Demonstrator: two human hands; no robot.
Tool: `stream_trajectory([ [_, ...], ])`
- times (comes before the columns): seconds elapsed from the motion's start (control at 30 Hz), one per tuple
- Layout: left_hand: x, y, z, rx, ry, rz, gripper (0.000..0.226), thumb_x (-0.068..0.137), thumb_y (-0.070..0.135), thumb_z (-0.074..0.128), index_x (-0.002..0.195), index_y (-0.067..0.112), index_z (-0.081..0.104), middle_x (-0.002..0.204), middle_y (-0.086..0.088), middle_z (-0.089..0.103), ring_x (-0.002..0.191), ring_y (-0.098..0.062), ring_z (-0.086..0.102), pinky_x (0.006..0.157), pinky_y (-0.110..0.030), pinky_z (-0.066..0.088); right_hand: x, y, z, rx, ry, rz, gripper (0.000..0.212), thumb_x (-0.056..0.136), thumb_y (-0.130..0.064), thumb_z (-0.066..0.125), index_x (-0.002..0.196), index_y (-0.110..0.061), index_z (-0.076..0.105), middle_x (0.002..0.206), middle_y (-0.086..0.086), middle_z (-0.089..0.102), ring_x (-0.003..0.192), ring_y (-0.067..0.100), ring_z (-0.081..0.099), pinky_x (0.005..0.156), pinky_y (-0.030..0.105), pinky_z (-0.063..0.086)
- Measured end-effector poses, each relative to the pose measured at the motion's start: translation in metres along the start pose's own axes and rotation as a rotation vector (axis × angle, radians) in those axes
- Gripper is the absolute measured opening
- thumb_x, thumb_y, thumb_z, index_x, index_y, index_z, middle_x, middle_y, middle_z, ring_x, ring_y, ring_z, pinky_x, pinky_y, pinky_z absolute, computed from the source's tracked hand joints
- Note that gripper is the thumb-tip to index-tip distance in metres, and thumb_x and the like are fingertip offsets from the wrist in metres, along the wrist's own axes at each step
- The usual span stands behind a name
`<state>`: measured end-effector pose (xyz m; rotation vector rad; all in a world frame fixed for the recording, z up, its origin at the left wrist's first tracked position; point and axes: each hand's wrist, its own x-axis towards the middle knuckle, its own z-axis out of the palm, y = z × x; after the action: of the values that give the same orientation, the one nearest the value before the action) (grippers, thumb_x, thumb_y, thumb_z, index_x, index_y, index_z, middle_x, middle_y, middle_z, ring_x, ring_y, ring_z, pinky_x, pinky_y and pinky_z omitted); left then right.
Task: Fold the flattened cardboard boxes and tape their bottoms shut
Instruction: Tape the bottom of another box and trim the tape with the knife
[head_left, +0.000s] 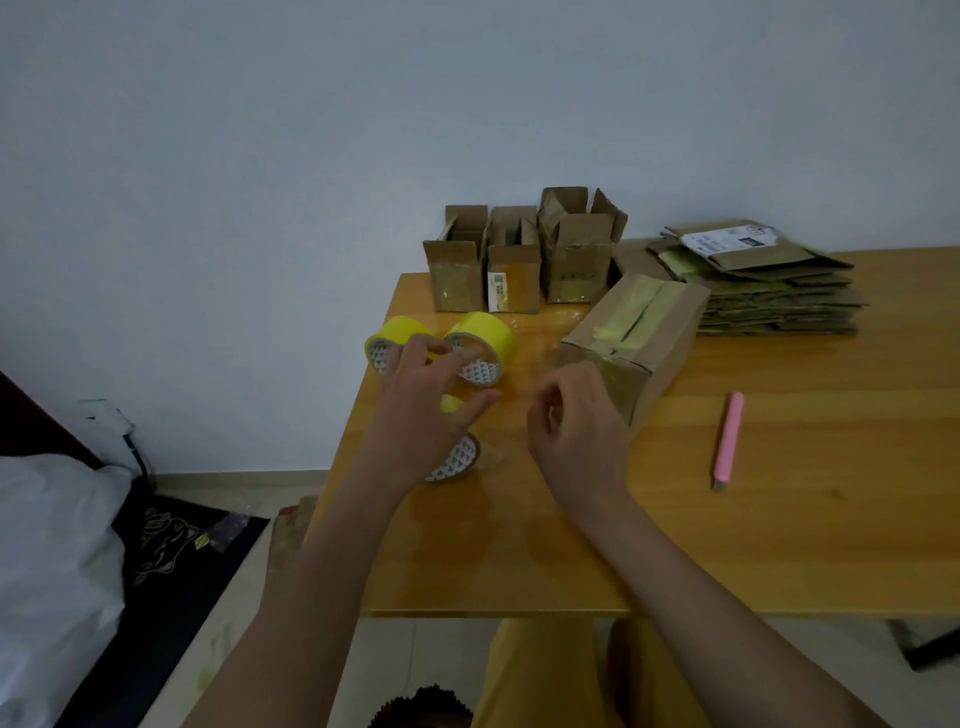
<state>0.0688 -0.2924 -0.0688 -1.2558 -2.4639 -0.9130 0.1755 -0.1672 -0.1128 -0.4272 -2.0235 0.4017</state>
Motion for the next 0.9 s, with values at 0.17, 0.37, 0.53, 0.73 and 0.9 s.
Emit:
stream_trajectory([
  [0.17,0.020,0.055,0.026,-0.253,0.056,-0.061,0.039,0.093,0.032,0.063,0.129,0.019,0.058,0.108,0.003,0.053,0.083,-0.008,0.055,0.069,-0.017,0.049,0.032,0.038,-0.041,0.220,0.364,0.036,0.009,0.091,-0.012,0.052,0.091,-0.003,0.051,0.090,0.003,0.045,0.077,0.014,0.044,0.066,0.019,0.038],
  [0.37,0.031,0.101,0.065,-0.377,-0.123,-0.292,0.067,0.092,0.058,0.045,0.146,0.019,0.034,0.138,-0.004,0.034,0.113,-0.011,0.037,0.093,-0.026,0.035,0.075,0.118,-0.058,0.194,0.078,0.497,0.043,0.101,-0.032,0.044,0.136,-0.009,0.041,0.137,0.005,0.039,0.130,0.019,0.037,0.109,0.035,0.032],
  [0.53,0.043,0.112,0.079,-0.476,-0.111,-0.364,0.059,0.095,0.056,0.040,0.140,0.019,0.042,0.131,-0.001,0.036,0.107,-0.010,0.040,0.087,-0.024,0.036,0.099,0.141,-0.052,0.412,-0.235,0.794,0.060,0.102,-0.053,0.031,0.155,-0.027,0.021,0.160,-0.002,0.023,0.146,0.021,0.021,0.117,0.043,0.023],
  [0.73,0.060,0.099,0.081,-0.554,0.012,-0.485,0.064,0.098,0.052,0.042,0.150,0.018,0.027,0.150,-0.002,0.028,0.137,-0.020,0.030,0.104,-0.031,0.029,0.083,0.134,-0.050,0.340,-0.150,0.684,0.046,0.102,-0.052,0.027,0.077,-0.024,0.054,0.097,0.004,0.054,0.096,0.017,0.045,0.084,0.032,0.032],
  [0.9,0.053,0.095,0.091,-0.649,-0.054,-0.588,0.069,0.098,0.056,0.036,0.156,0.025,0.013,0.162,0.003,0.012,0.148,-0.019,0.014,0.118,-0.039,0.017,0.052,0.121,-0.057,0.339,-0.177,0.707,0.042,0.103,-0.044,0.031,0.069,-0.024,0.046,0.094,0.001,0.044,0.088,0.012,0.044,0.080,0.031,0.030],
])
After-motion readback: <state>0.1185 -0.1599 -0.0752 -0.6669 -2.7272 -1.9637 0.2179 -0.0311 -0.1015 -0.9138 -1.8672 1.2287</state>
